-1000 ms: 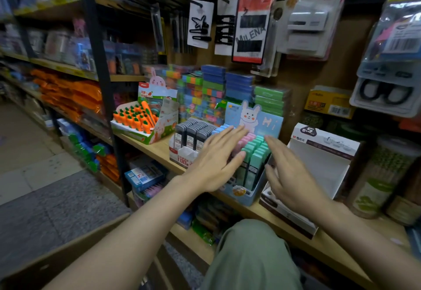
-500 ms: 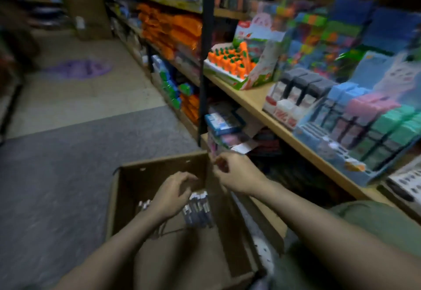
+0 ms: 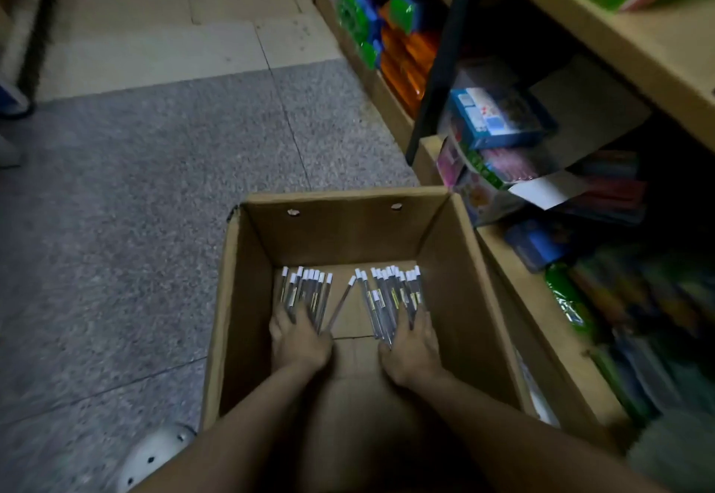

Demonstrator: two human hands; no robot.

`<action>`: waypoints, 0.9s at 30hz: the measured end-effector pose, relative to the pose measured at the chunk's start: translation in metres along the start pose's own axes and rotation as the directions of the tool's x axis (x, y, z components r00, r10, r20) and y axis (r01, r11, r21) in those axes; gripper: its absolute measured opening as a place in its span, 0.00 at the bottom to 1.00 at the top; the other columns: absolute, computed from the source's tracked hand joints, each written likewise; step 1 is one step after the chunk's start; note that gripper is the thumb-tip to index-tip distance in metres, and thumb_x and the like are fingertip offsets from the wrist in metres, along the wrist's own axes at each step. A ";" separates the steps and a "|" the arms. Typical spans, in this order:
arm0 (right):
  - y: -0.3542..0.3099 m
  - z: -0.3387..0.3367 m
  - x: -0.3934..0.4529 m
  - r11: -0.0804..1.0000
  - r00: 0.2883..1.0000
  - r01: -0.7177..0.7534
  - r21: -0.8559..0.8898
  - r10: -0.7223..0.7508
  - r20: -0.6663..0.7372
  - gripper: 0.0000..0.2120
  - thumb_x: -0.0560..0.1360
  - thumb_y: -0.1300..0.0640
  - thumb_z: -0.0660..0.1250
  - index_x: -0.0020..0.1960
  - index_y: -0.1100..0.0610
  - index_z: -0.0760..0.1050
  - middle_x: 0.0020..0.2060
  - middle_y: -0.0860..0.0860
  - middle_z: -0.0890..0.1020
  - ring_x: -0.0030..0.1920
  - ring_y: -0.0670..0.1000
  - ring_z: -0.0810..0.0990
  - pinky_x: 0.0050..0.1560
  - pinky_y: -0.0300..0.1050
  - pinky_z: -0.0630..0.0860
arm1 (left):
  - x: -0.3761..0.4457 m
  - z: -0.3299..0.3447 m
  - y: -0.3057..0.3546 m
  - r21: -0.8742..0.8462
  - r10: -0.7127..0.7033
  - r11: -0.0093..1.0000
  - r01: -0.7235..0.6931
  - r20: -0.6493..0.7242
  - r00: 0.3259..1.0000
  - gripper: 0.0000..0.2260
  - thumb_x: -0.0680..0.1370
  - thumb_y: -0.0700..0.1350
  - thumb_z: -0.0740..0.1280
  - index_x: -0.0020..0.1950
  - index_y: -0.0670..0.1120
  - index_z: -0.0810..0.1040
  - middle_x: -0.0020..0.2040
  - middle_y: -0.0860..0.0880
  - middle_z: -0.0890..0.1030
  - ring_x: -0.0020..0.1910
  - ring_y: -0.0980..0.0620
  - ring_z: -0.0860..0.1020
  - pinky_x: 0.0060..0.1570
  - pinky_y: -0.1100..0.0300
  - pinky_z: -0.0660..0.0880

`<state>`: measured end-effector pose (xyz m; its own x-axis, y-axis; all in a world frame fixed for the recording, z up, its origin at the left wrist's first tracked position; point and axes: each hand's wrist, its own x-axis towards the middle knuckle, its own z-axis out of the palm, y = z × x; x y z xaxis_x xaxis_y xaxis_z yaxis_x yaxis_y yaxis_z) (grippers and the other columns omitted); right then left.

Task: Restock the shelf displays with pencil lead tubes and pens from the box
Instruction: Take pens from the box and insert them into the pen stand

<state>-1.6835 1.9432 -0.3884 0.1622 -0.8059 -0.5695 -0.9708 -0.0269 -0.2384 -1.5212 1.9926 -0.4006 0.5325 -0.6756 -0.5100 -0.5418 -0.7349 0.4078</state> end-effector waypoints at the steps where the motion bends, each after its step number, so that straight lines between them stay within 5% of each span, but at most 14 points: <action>1: 0.000 0.003 0.007 1.000 1.000 -0.004 -0.002 0.004 0.000 0.39 0.80 0.44 0.59 0.79 0.54 0.38 0.79 0.59 0.40 0.78 0.60 0.39 0.77 0.55 0.44 | 0.007 0.004 -0.001 0.013 -0.001 1.000 0.002 -0.019 1.000 0.34 0.77 0.51 0.65 0.78 0.51 0.52 0.79 0.44 0.42 0.77 0.40 0.45 0.75 0.49 0.51; 6: -0.001 0.017 0.029 0.999 0.999 -0.001 -0.034 0.000 -0.047 0.44 0.79 0.44 0.62 0.79 0.56 0.34 0.79 0.56 0.39 0.78 0.59 0.38 0.77 0.57 0.44 | 0.028 0.020 -0.001 0.071 -0.029 0.997 0.034 -0.070 0.997 0.37 0.77 0.53 0.66 0.79 0.52 0.47 0.79 0.41 0.39 0.78 0.40 0.43 0.75 0.48 0.47; 10: -0.006 0.030 0.030 0.999 0.996 0.038 -0.033 -0.041 -0.073 0.44 0.78 0.45 0.62 0.79 0.57 0.35 0.79 0.54 0.39 0.79 0.56 0.39 0.77 0.54 0.43 | 0.028 0.025 0.013 0.020 -0.081 0.996 0.084 -0.109 0.991 0.35 0.77 0.50 0.65 0.78 0.48 0.51 0.78 0.39 0.47 0.77 0.39 0.48 0.74 0.47 0.49; 17: -0.010 0.025 0.026 0.979 0.974 0.203 -0.010 -0.203 -0.104 0.36 0.80 0.48 0.58 0.80 0.54 0.42 0.79 0.51 0.42 0.79 0.52 0.39 0.77 0.52 0.41 | 0.012 0.031 0.017 -0.146 0.030 0.988 -0.052 -0.151 0.988 0.30 0.77 0.40 0.66 0.77 0.45 0.58 0.77 0.44 0.56 0.75 0.43 0.54 0.74 0.50 0.57; 20: -0.004 0.009 0.030 0.995 0.975 0.099 0.001 -0.097 -0.202 0.36 0.80 0.48 0.60 0.80 0.53 0.45 0.79 0.54 0.45 0.79 0.55 0.44 0.78 0.56 0.48 | 0.016 0.029 0.017 -0.251 -0.032 0.968 -0.017 -0.190 0.981 0.30 0.75 0.38 0.70 0.75 0.44 0.61 0.73 0.44 0.64 0.72 0.43 0.60 0.71 0.50 0.62; 23: 0.000 0.000 0.034 0.989 0.988 -0.001 0.145 0.023 -0.151 0.39 0.79 0.49 0.63 0.80 0.55 0.43 0.79 0.57 0.46 0.79 0.58 0.48 0.75 0.56 0.55 | 0.025 0.022 0.019 -0.344 -0.125 0.938 0.054 -0.189 0.974 0.31 0.74 0.41 0.72 0.74 0.43 0.62 0.71 0.43 0.68 0.70 0.42 0.63 0.68 0.49 0.63; 27: -0.009 0.000 0.041 0.966 0.962 -0.101 0.238 0.156 -0.223 0.38 0.78 0.51 0.65 0.79 0.56 0.48 0.76 0.58 0.59 0.74 0.57 0.61 0.69 0.54 0.64 | 0.037 0.019 0.020 -0.364 -0.173 0.926 0.102 -0.167 0.971 0.33 0.73 0.44 0.75 0.74 0.43 0.64 0.71 0.42 0.69 0.71 0.42 0.64 0.68 0.50 0.64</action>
<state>-1.6682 1.9103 -0.4100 -0.0344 -0.9114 -0.4101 -0.9121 0.1963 -0.3598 -1.5247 1.9535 -0.4255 0.7193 -0.5387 -0.4386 -0.2106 -0.7708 0.6013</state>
